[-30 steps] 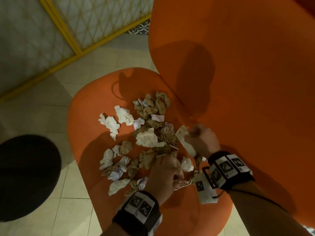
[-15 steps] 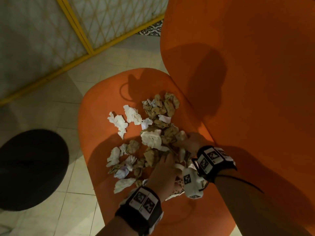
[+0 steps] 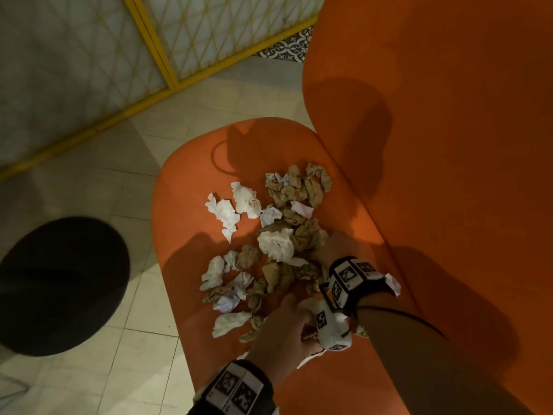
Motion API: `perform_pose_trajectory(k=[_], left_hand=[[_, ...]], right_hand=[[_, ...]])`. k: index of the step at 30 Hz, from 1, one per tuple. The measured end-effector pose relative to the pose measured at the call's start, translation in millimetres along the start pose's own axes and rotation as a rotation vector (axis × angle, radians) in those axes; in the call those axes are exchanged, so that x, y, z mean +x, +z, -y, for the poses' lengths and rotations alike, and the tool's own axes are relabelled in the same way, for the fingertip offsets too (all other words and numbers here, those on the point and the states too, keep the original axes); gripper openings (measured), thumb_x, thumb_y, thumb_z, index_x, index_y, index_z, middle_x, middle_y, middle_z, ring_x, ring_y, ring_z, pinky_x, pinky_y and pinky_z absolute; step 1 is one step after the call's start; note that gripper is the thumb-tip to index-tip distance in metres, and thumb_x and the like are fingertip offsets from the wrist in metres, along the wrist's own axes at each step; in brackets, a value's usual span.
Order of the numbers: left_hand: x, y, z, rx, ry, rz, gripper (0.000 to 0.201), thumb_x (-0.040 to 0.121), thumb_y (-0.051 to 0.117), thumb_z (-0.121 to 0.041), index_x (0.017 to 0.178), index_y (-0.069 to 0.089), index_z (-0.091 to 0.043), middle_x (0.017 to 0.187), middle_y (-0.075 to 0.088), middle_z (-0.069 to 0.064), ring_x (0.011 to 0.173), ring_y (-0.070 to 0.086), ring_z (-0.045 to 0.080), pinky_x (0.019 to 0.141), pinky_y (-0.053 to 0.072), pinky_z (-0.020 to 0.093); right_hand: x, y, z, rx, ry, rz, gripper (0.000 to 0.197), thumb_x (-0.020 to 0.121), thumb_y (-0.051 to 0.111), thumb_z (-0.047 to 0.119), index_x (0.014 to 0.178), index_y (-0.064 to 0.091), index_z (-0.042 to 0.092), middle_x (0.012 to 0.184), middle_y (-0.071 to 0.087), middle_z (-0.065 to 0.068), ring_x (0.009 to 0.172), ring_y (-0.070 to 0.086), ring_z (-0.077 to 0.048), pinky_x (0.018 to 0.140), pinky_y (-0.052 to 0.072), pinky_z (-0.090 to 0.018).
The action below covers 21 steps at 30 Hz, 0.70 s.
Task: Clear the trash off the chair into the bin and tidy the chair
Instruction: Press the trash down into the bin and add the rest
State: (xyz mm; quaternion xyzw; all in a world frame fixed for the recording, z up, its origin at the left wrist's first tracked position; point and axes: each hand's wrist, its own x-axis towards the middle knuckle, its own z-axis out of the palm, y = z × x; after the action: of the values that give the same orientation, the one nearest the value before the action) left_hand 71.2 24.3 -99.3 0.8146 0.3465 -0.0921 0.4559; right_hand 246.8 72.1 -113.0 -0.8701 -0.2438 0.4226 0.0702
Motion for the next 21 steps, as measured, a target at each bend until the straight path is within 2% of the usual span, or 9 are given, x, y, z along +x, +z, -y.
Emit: perform_pose_trajectory(k=[3,6,7,9,11,14,17,19,21], left_hand=[[-4.8,0.4,-5.6,-0.036,-0.033,-0.024,0.035,0.082,0.066,-0.038,0.111,0.061,-0.020,0.117,0.042,-0.003,0.093,0.058,0.017,0.087,0.047,0.025],[-7.0,-1.5,-8.1,-0.039,-0.036,-0.019,0.034,0.082,0.066,-0.036,0.111,0.061,-0.019,0.121,0.044,0.001,0.098,0.058,0.017,0.089,0.047,0.026],[-7.6,-1.8,-7.7,-0.039,-0.036,-0.011,0.034,0.082,0.065,-0.035,0.111,0.061,-0.018,0.121,0.044,0.002,0.099,0.058,0.019,0.089,0.047,0.027],[-9.0,-3.3,-7.7,-0.059,-0.041,-0.012,0.032,0.082,0.066,-0.034,0.110,0.061,-0.018,0.120,0.043,0.002,0.100,0.056,0.019,0.090,0.046,0.029],[-11.2,-2.8,-7.5,-0.081,-0.033,-0.039,0.033,0.084,0.065,-0.033,0.112,0.060,-0.018,0.119,0.042,0.000,0.100,0.054,0.017,0.090,0.045,0.027],[-13.8,-1.6,-8.8,-0.095,-0.042,-0.110,0.034,0.086,0.063,-0.033,0.114,0.057,-0.016,0.121,0.039,0.000,0.103,0.053,0.016,0.086,0.041,0.018],[-15.7,0.3,-12.1,-0.155,-0.077,-0.175,0.031,0.086,0.063,-0.035,0.110,0.058,-0.016,0.125,0.039,-0.001,0.106,0.051,0.014,0.082,0.039,0.016],[-18.3,2.7,-14.0,-0.213,-0.094,-0.204,0.028,0.084,0.065,-0.036,0.103,0.061,-0.017,0.126,0.042,-0.004,0.109,0.050,0.012,0.086,0.043,0.021],[-25.2,3.0,-18.0,-0.248,-0.105,-0.240,0.026,0.083,0.065,-0.038,0.100,0.062,-0.018,0.123,0.044,-0.008,0.111,0.049,0.013,0.090,0.046,0.029]], right_hand=[[4.1,4.8,-0.4,0.046,0.024,-0.022,0.042,0.080,0.064,0.045,0.105,0.063,0.011,0.113,0.064,-0.013,0.100,0.061,-0.034,0.088,0.051,-0.043],[-5.9,-3.9,3.4,0.061,0.046,-0.023,0.045,0.097,0.038,0.039,0.125,0.054,0.007,0.132,0.053,-0.018,0.118,0.051,-0.035,0.102,0.040,-0.043],[-7.5,-6.8,1.7,0.060,0.037,-0.018,0.045,0.099,0.036,0.036,0.127,0.051,0.005,0.135,0.050,-0.018,0.121,0.049,-0.035,0.104,0.038,-0.043],[-12.7,-15.1,-2.4,0.031,-0.007,-0.036,0.039,0.096,0.045,0.030,0.127,0.050,0.006,0.133,0.051,-0.015,0.120,0.050,-0.033,0.101,0.040,-0.039],[-18.0,-24.4,-9.7,0.015,-0.047,-0.105,0.036,0.087,0.057,0.027,0.121,0.054,0.012,0.122,0.059,-0.012,0.111,0.056,-0.031,0.090,0.046,-0.037],[-34.9,-35.7,-22.3,0.113,-0.051,-0.190,0.024,0.084,0.061,0.026,0.105,0.060,0.015,0.098,0.063,-0.008,0.092,0.060,-0.031,0.078,0.051,-0.038],[-52.3,-39.3,-35.1,0.211,-0.096,-0.263,0.015,0.083,0.064,0.026,0.090,0.062,0.013,0.083,0.062,-0.009,0.082,0.060,-0.034,0.073,0.052,-0.043],[-59.3,-39.1,-42.2,0.229,-0.110,-0.317,0.013,0.081,0.065,0.026,0.084,0.061,0.014,0.081,0.064,-0.011,0.080,0.061,-0.035,0.073,0.053,-0.046],[-62.8,-39.2,-48.4,0.196,-0.105,-0.371,0.017,0.080,0.066,0.025,0.091,0.062,0.013,0.085,0.067,-0.013,0.083,0.062,-0.035,0.073,0.054,-0.045]])
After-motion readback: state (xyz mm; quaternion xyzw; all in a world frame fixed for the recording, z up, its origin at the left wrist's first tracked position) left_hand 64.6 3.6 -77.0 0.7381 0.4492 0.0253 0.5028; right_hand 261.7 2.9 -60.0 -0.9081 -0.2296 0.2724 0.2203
